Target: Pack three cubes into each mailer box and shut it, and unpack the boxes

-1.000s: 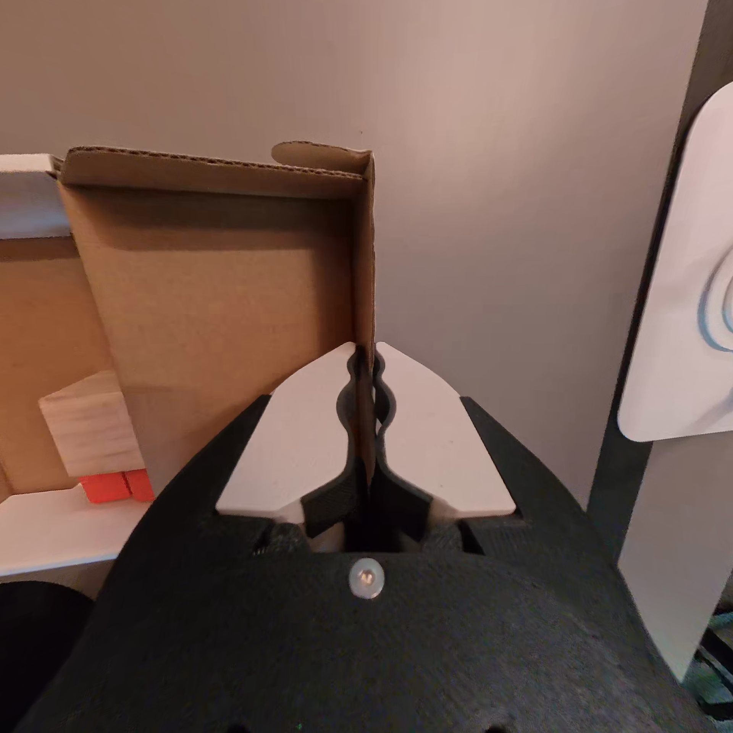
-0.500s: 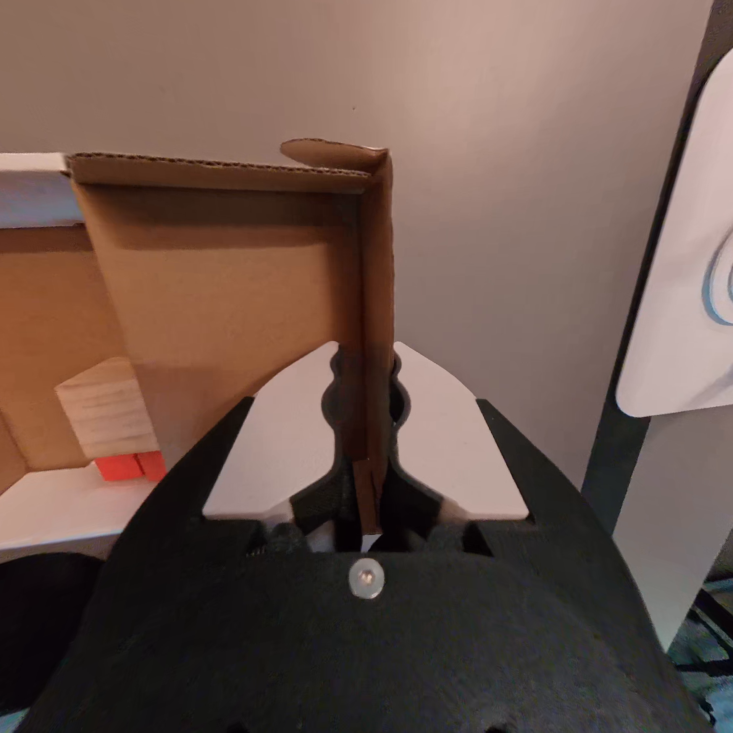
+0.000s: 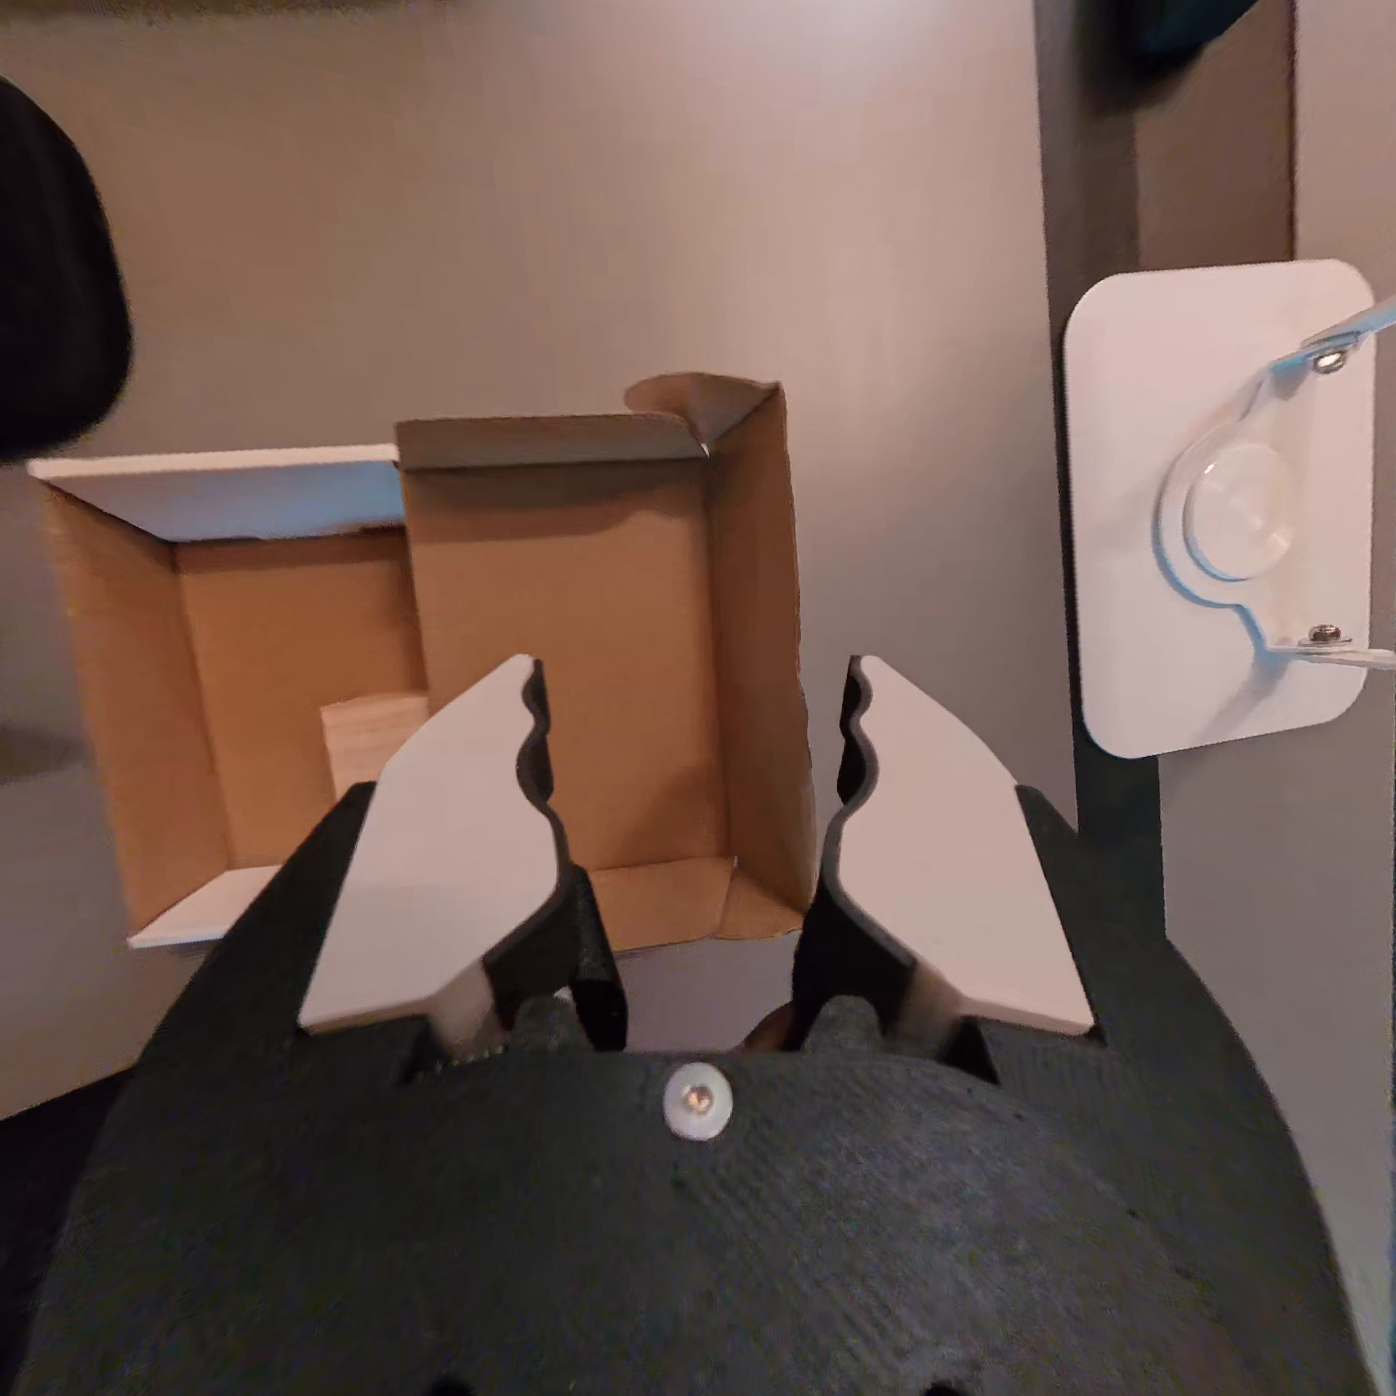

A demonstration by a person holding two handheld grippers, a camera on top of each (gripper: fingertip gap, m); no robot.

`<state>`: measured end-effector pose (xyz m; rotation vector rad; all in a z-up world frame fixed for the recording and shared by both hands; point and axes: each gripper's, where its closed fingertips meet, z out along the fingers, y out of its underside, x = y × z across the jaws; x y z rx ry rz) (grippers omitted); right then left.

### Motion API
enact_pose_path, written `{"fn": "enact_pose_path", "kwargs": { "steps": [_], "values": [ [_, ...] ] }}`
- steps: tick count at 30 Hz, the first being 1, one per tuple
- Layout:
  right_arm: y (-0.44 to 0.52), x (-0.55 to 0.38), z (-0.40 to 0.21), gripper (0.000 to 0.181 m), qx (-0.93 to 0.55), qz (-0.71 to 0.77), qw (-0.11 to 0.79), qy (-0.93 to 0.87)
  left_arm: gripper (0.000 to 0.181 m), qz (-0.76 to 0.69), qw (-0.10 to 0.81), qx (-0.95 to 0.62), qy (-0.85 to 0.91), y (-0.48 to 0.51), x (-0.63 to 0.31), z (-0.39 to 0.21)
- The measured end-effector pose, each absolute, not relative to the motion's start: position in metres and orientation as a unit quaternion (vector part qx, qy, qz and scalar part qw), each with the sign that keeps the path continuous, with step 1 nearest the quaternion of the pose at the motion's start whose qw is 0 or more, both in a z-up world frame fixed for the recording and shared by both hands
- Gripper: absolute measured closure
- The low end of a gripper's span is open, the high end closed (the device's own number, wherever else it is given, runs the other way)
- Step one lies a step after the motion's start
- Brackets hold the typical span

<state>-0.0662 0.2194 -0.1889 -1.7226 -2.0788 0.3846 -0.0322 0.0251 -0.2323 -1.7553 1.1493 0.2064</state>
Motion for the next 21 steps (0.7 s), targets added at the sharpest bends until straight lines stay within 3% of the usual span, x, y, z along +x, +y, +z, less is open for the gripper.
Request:
{"fn": "enact_pose_path", "kwargs": {
  "steps": [1, 8, 14, 21],
  "values": [
    [0.216, -0.065, -0.182, 0.103, -0.618, 0.151, 0.217, -0.740, 0.148, 0.067, 0.508, -0.725, 0.460, 0.028, -0.035, -0.224],
    [0.170, -0.043, -0.133, 0.096, -0.605, 0.276, 0.285, -0.690, 0.100, -0.194, 0.645, -0.686, 0.275, 0.052, -0.065, -0.154],
    [0.105, -0.005, -0.170, 0.116, -0.589, 0.315, 0.224, -0.709, 0.099, -0.349, 0.701, -0.615, 0.092, 0.067, -0.116, -0.134],
    [0.090, -0.004, -0.244, 0.129, -0.610, 0.251, 0.186, -0.728, 0.101, -0.296, 0.698, -0.638, 0.131, 0.070, -0.110, -0.149]
  ]
}}
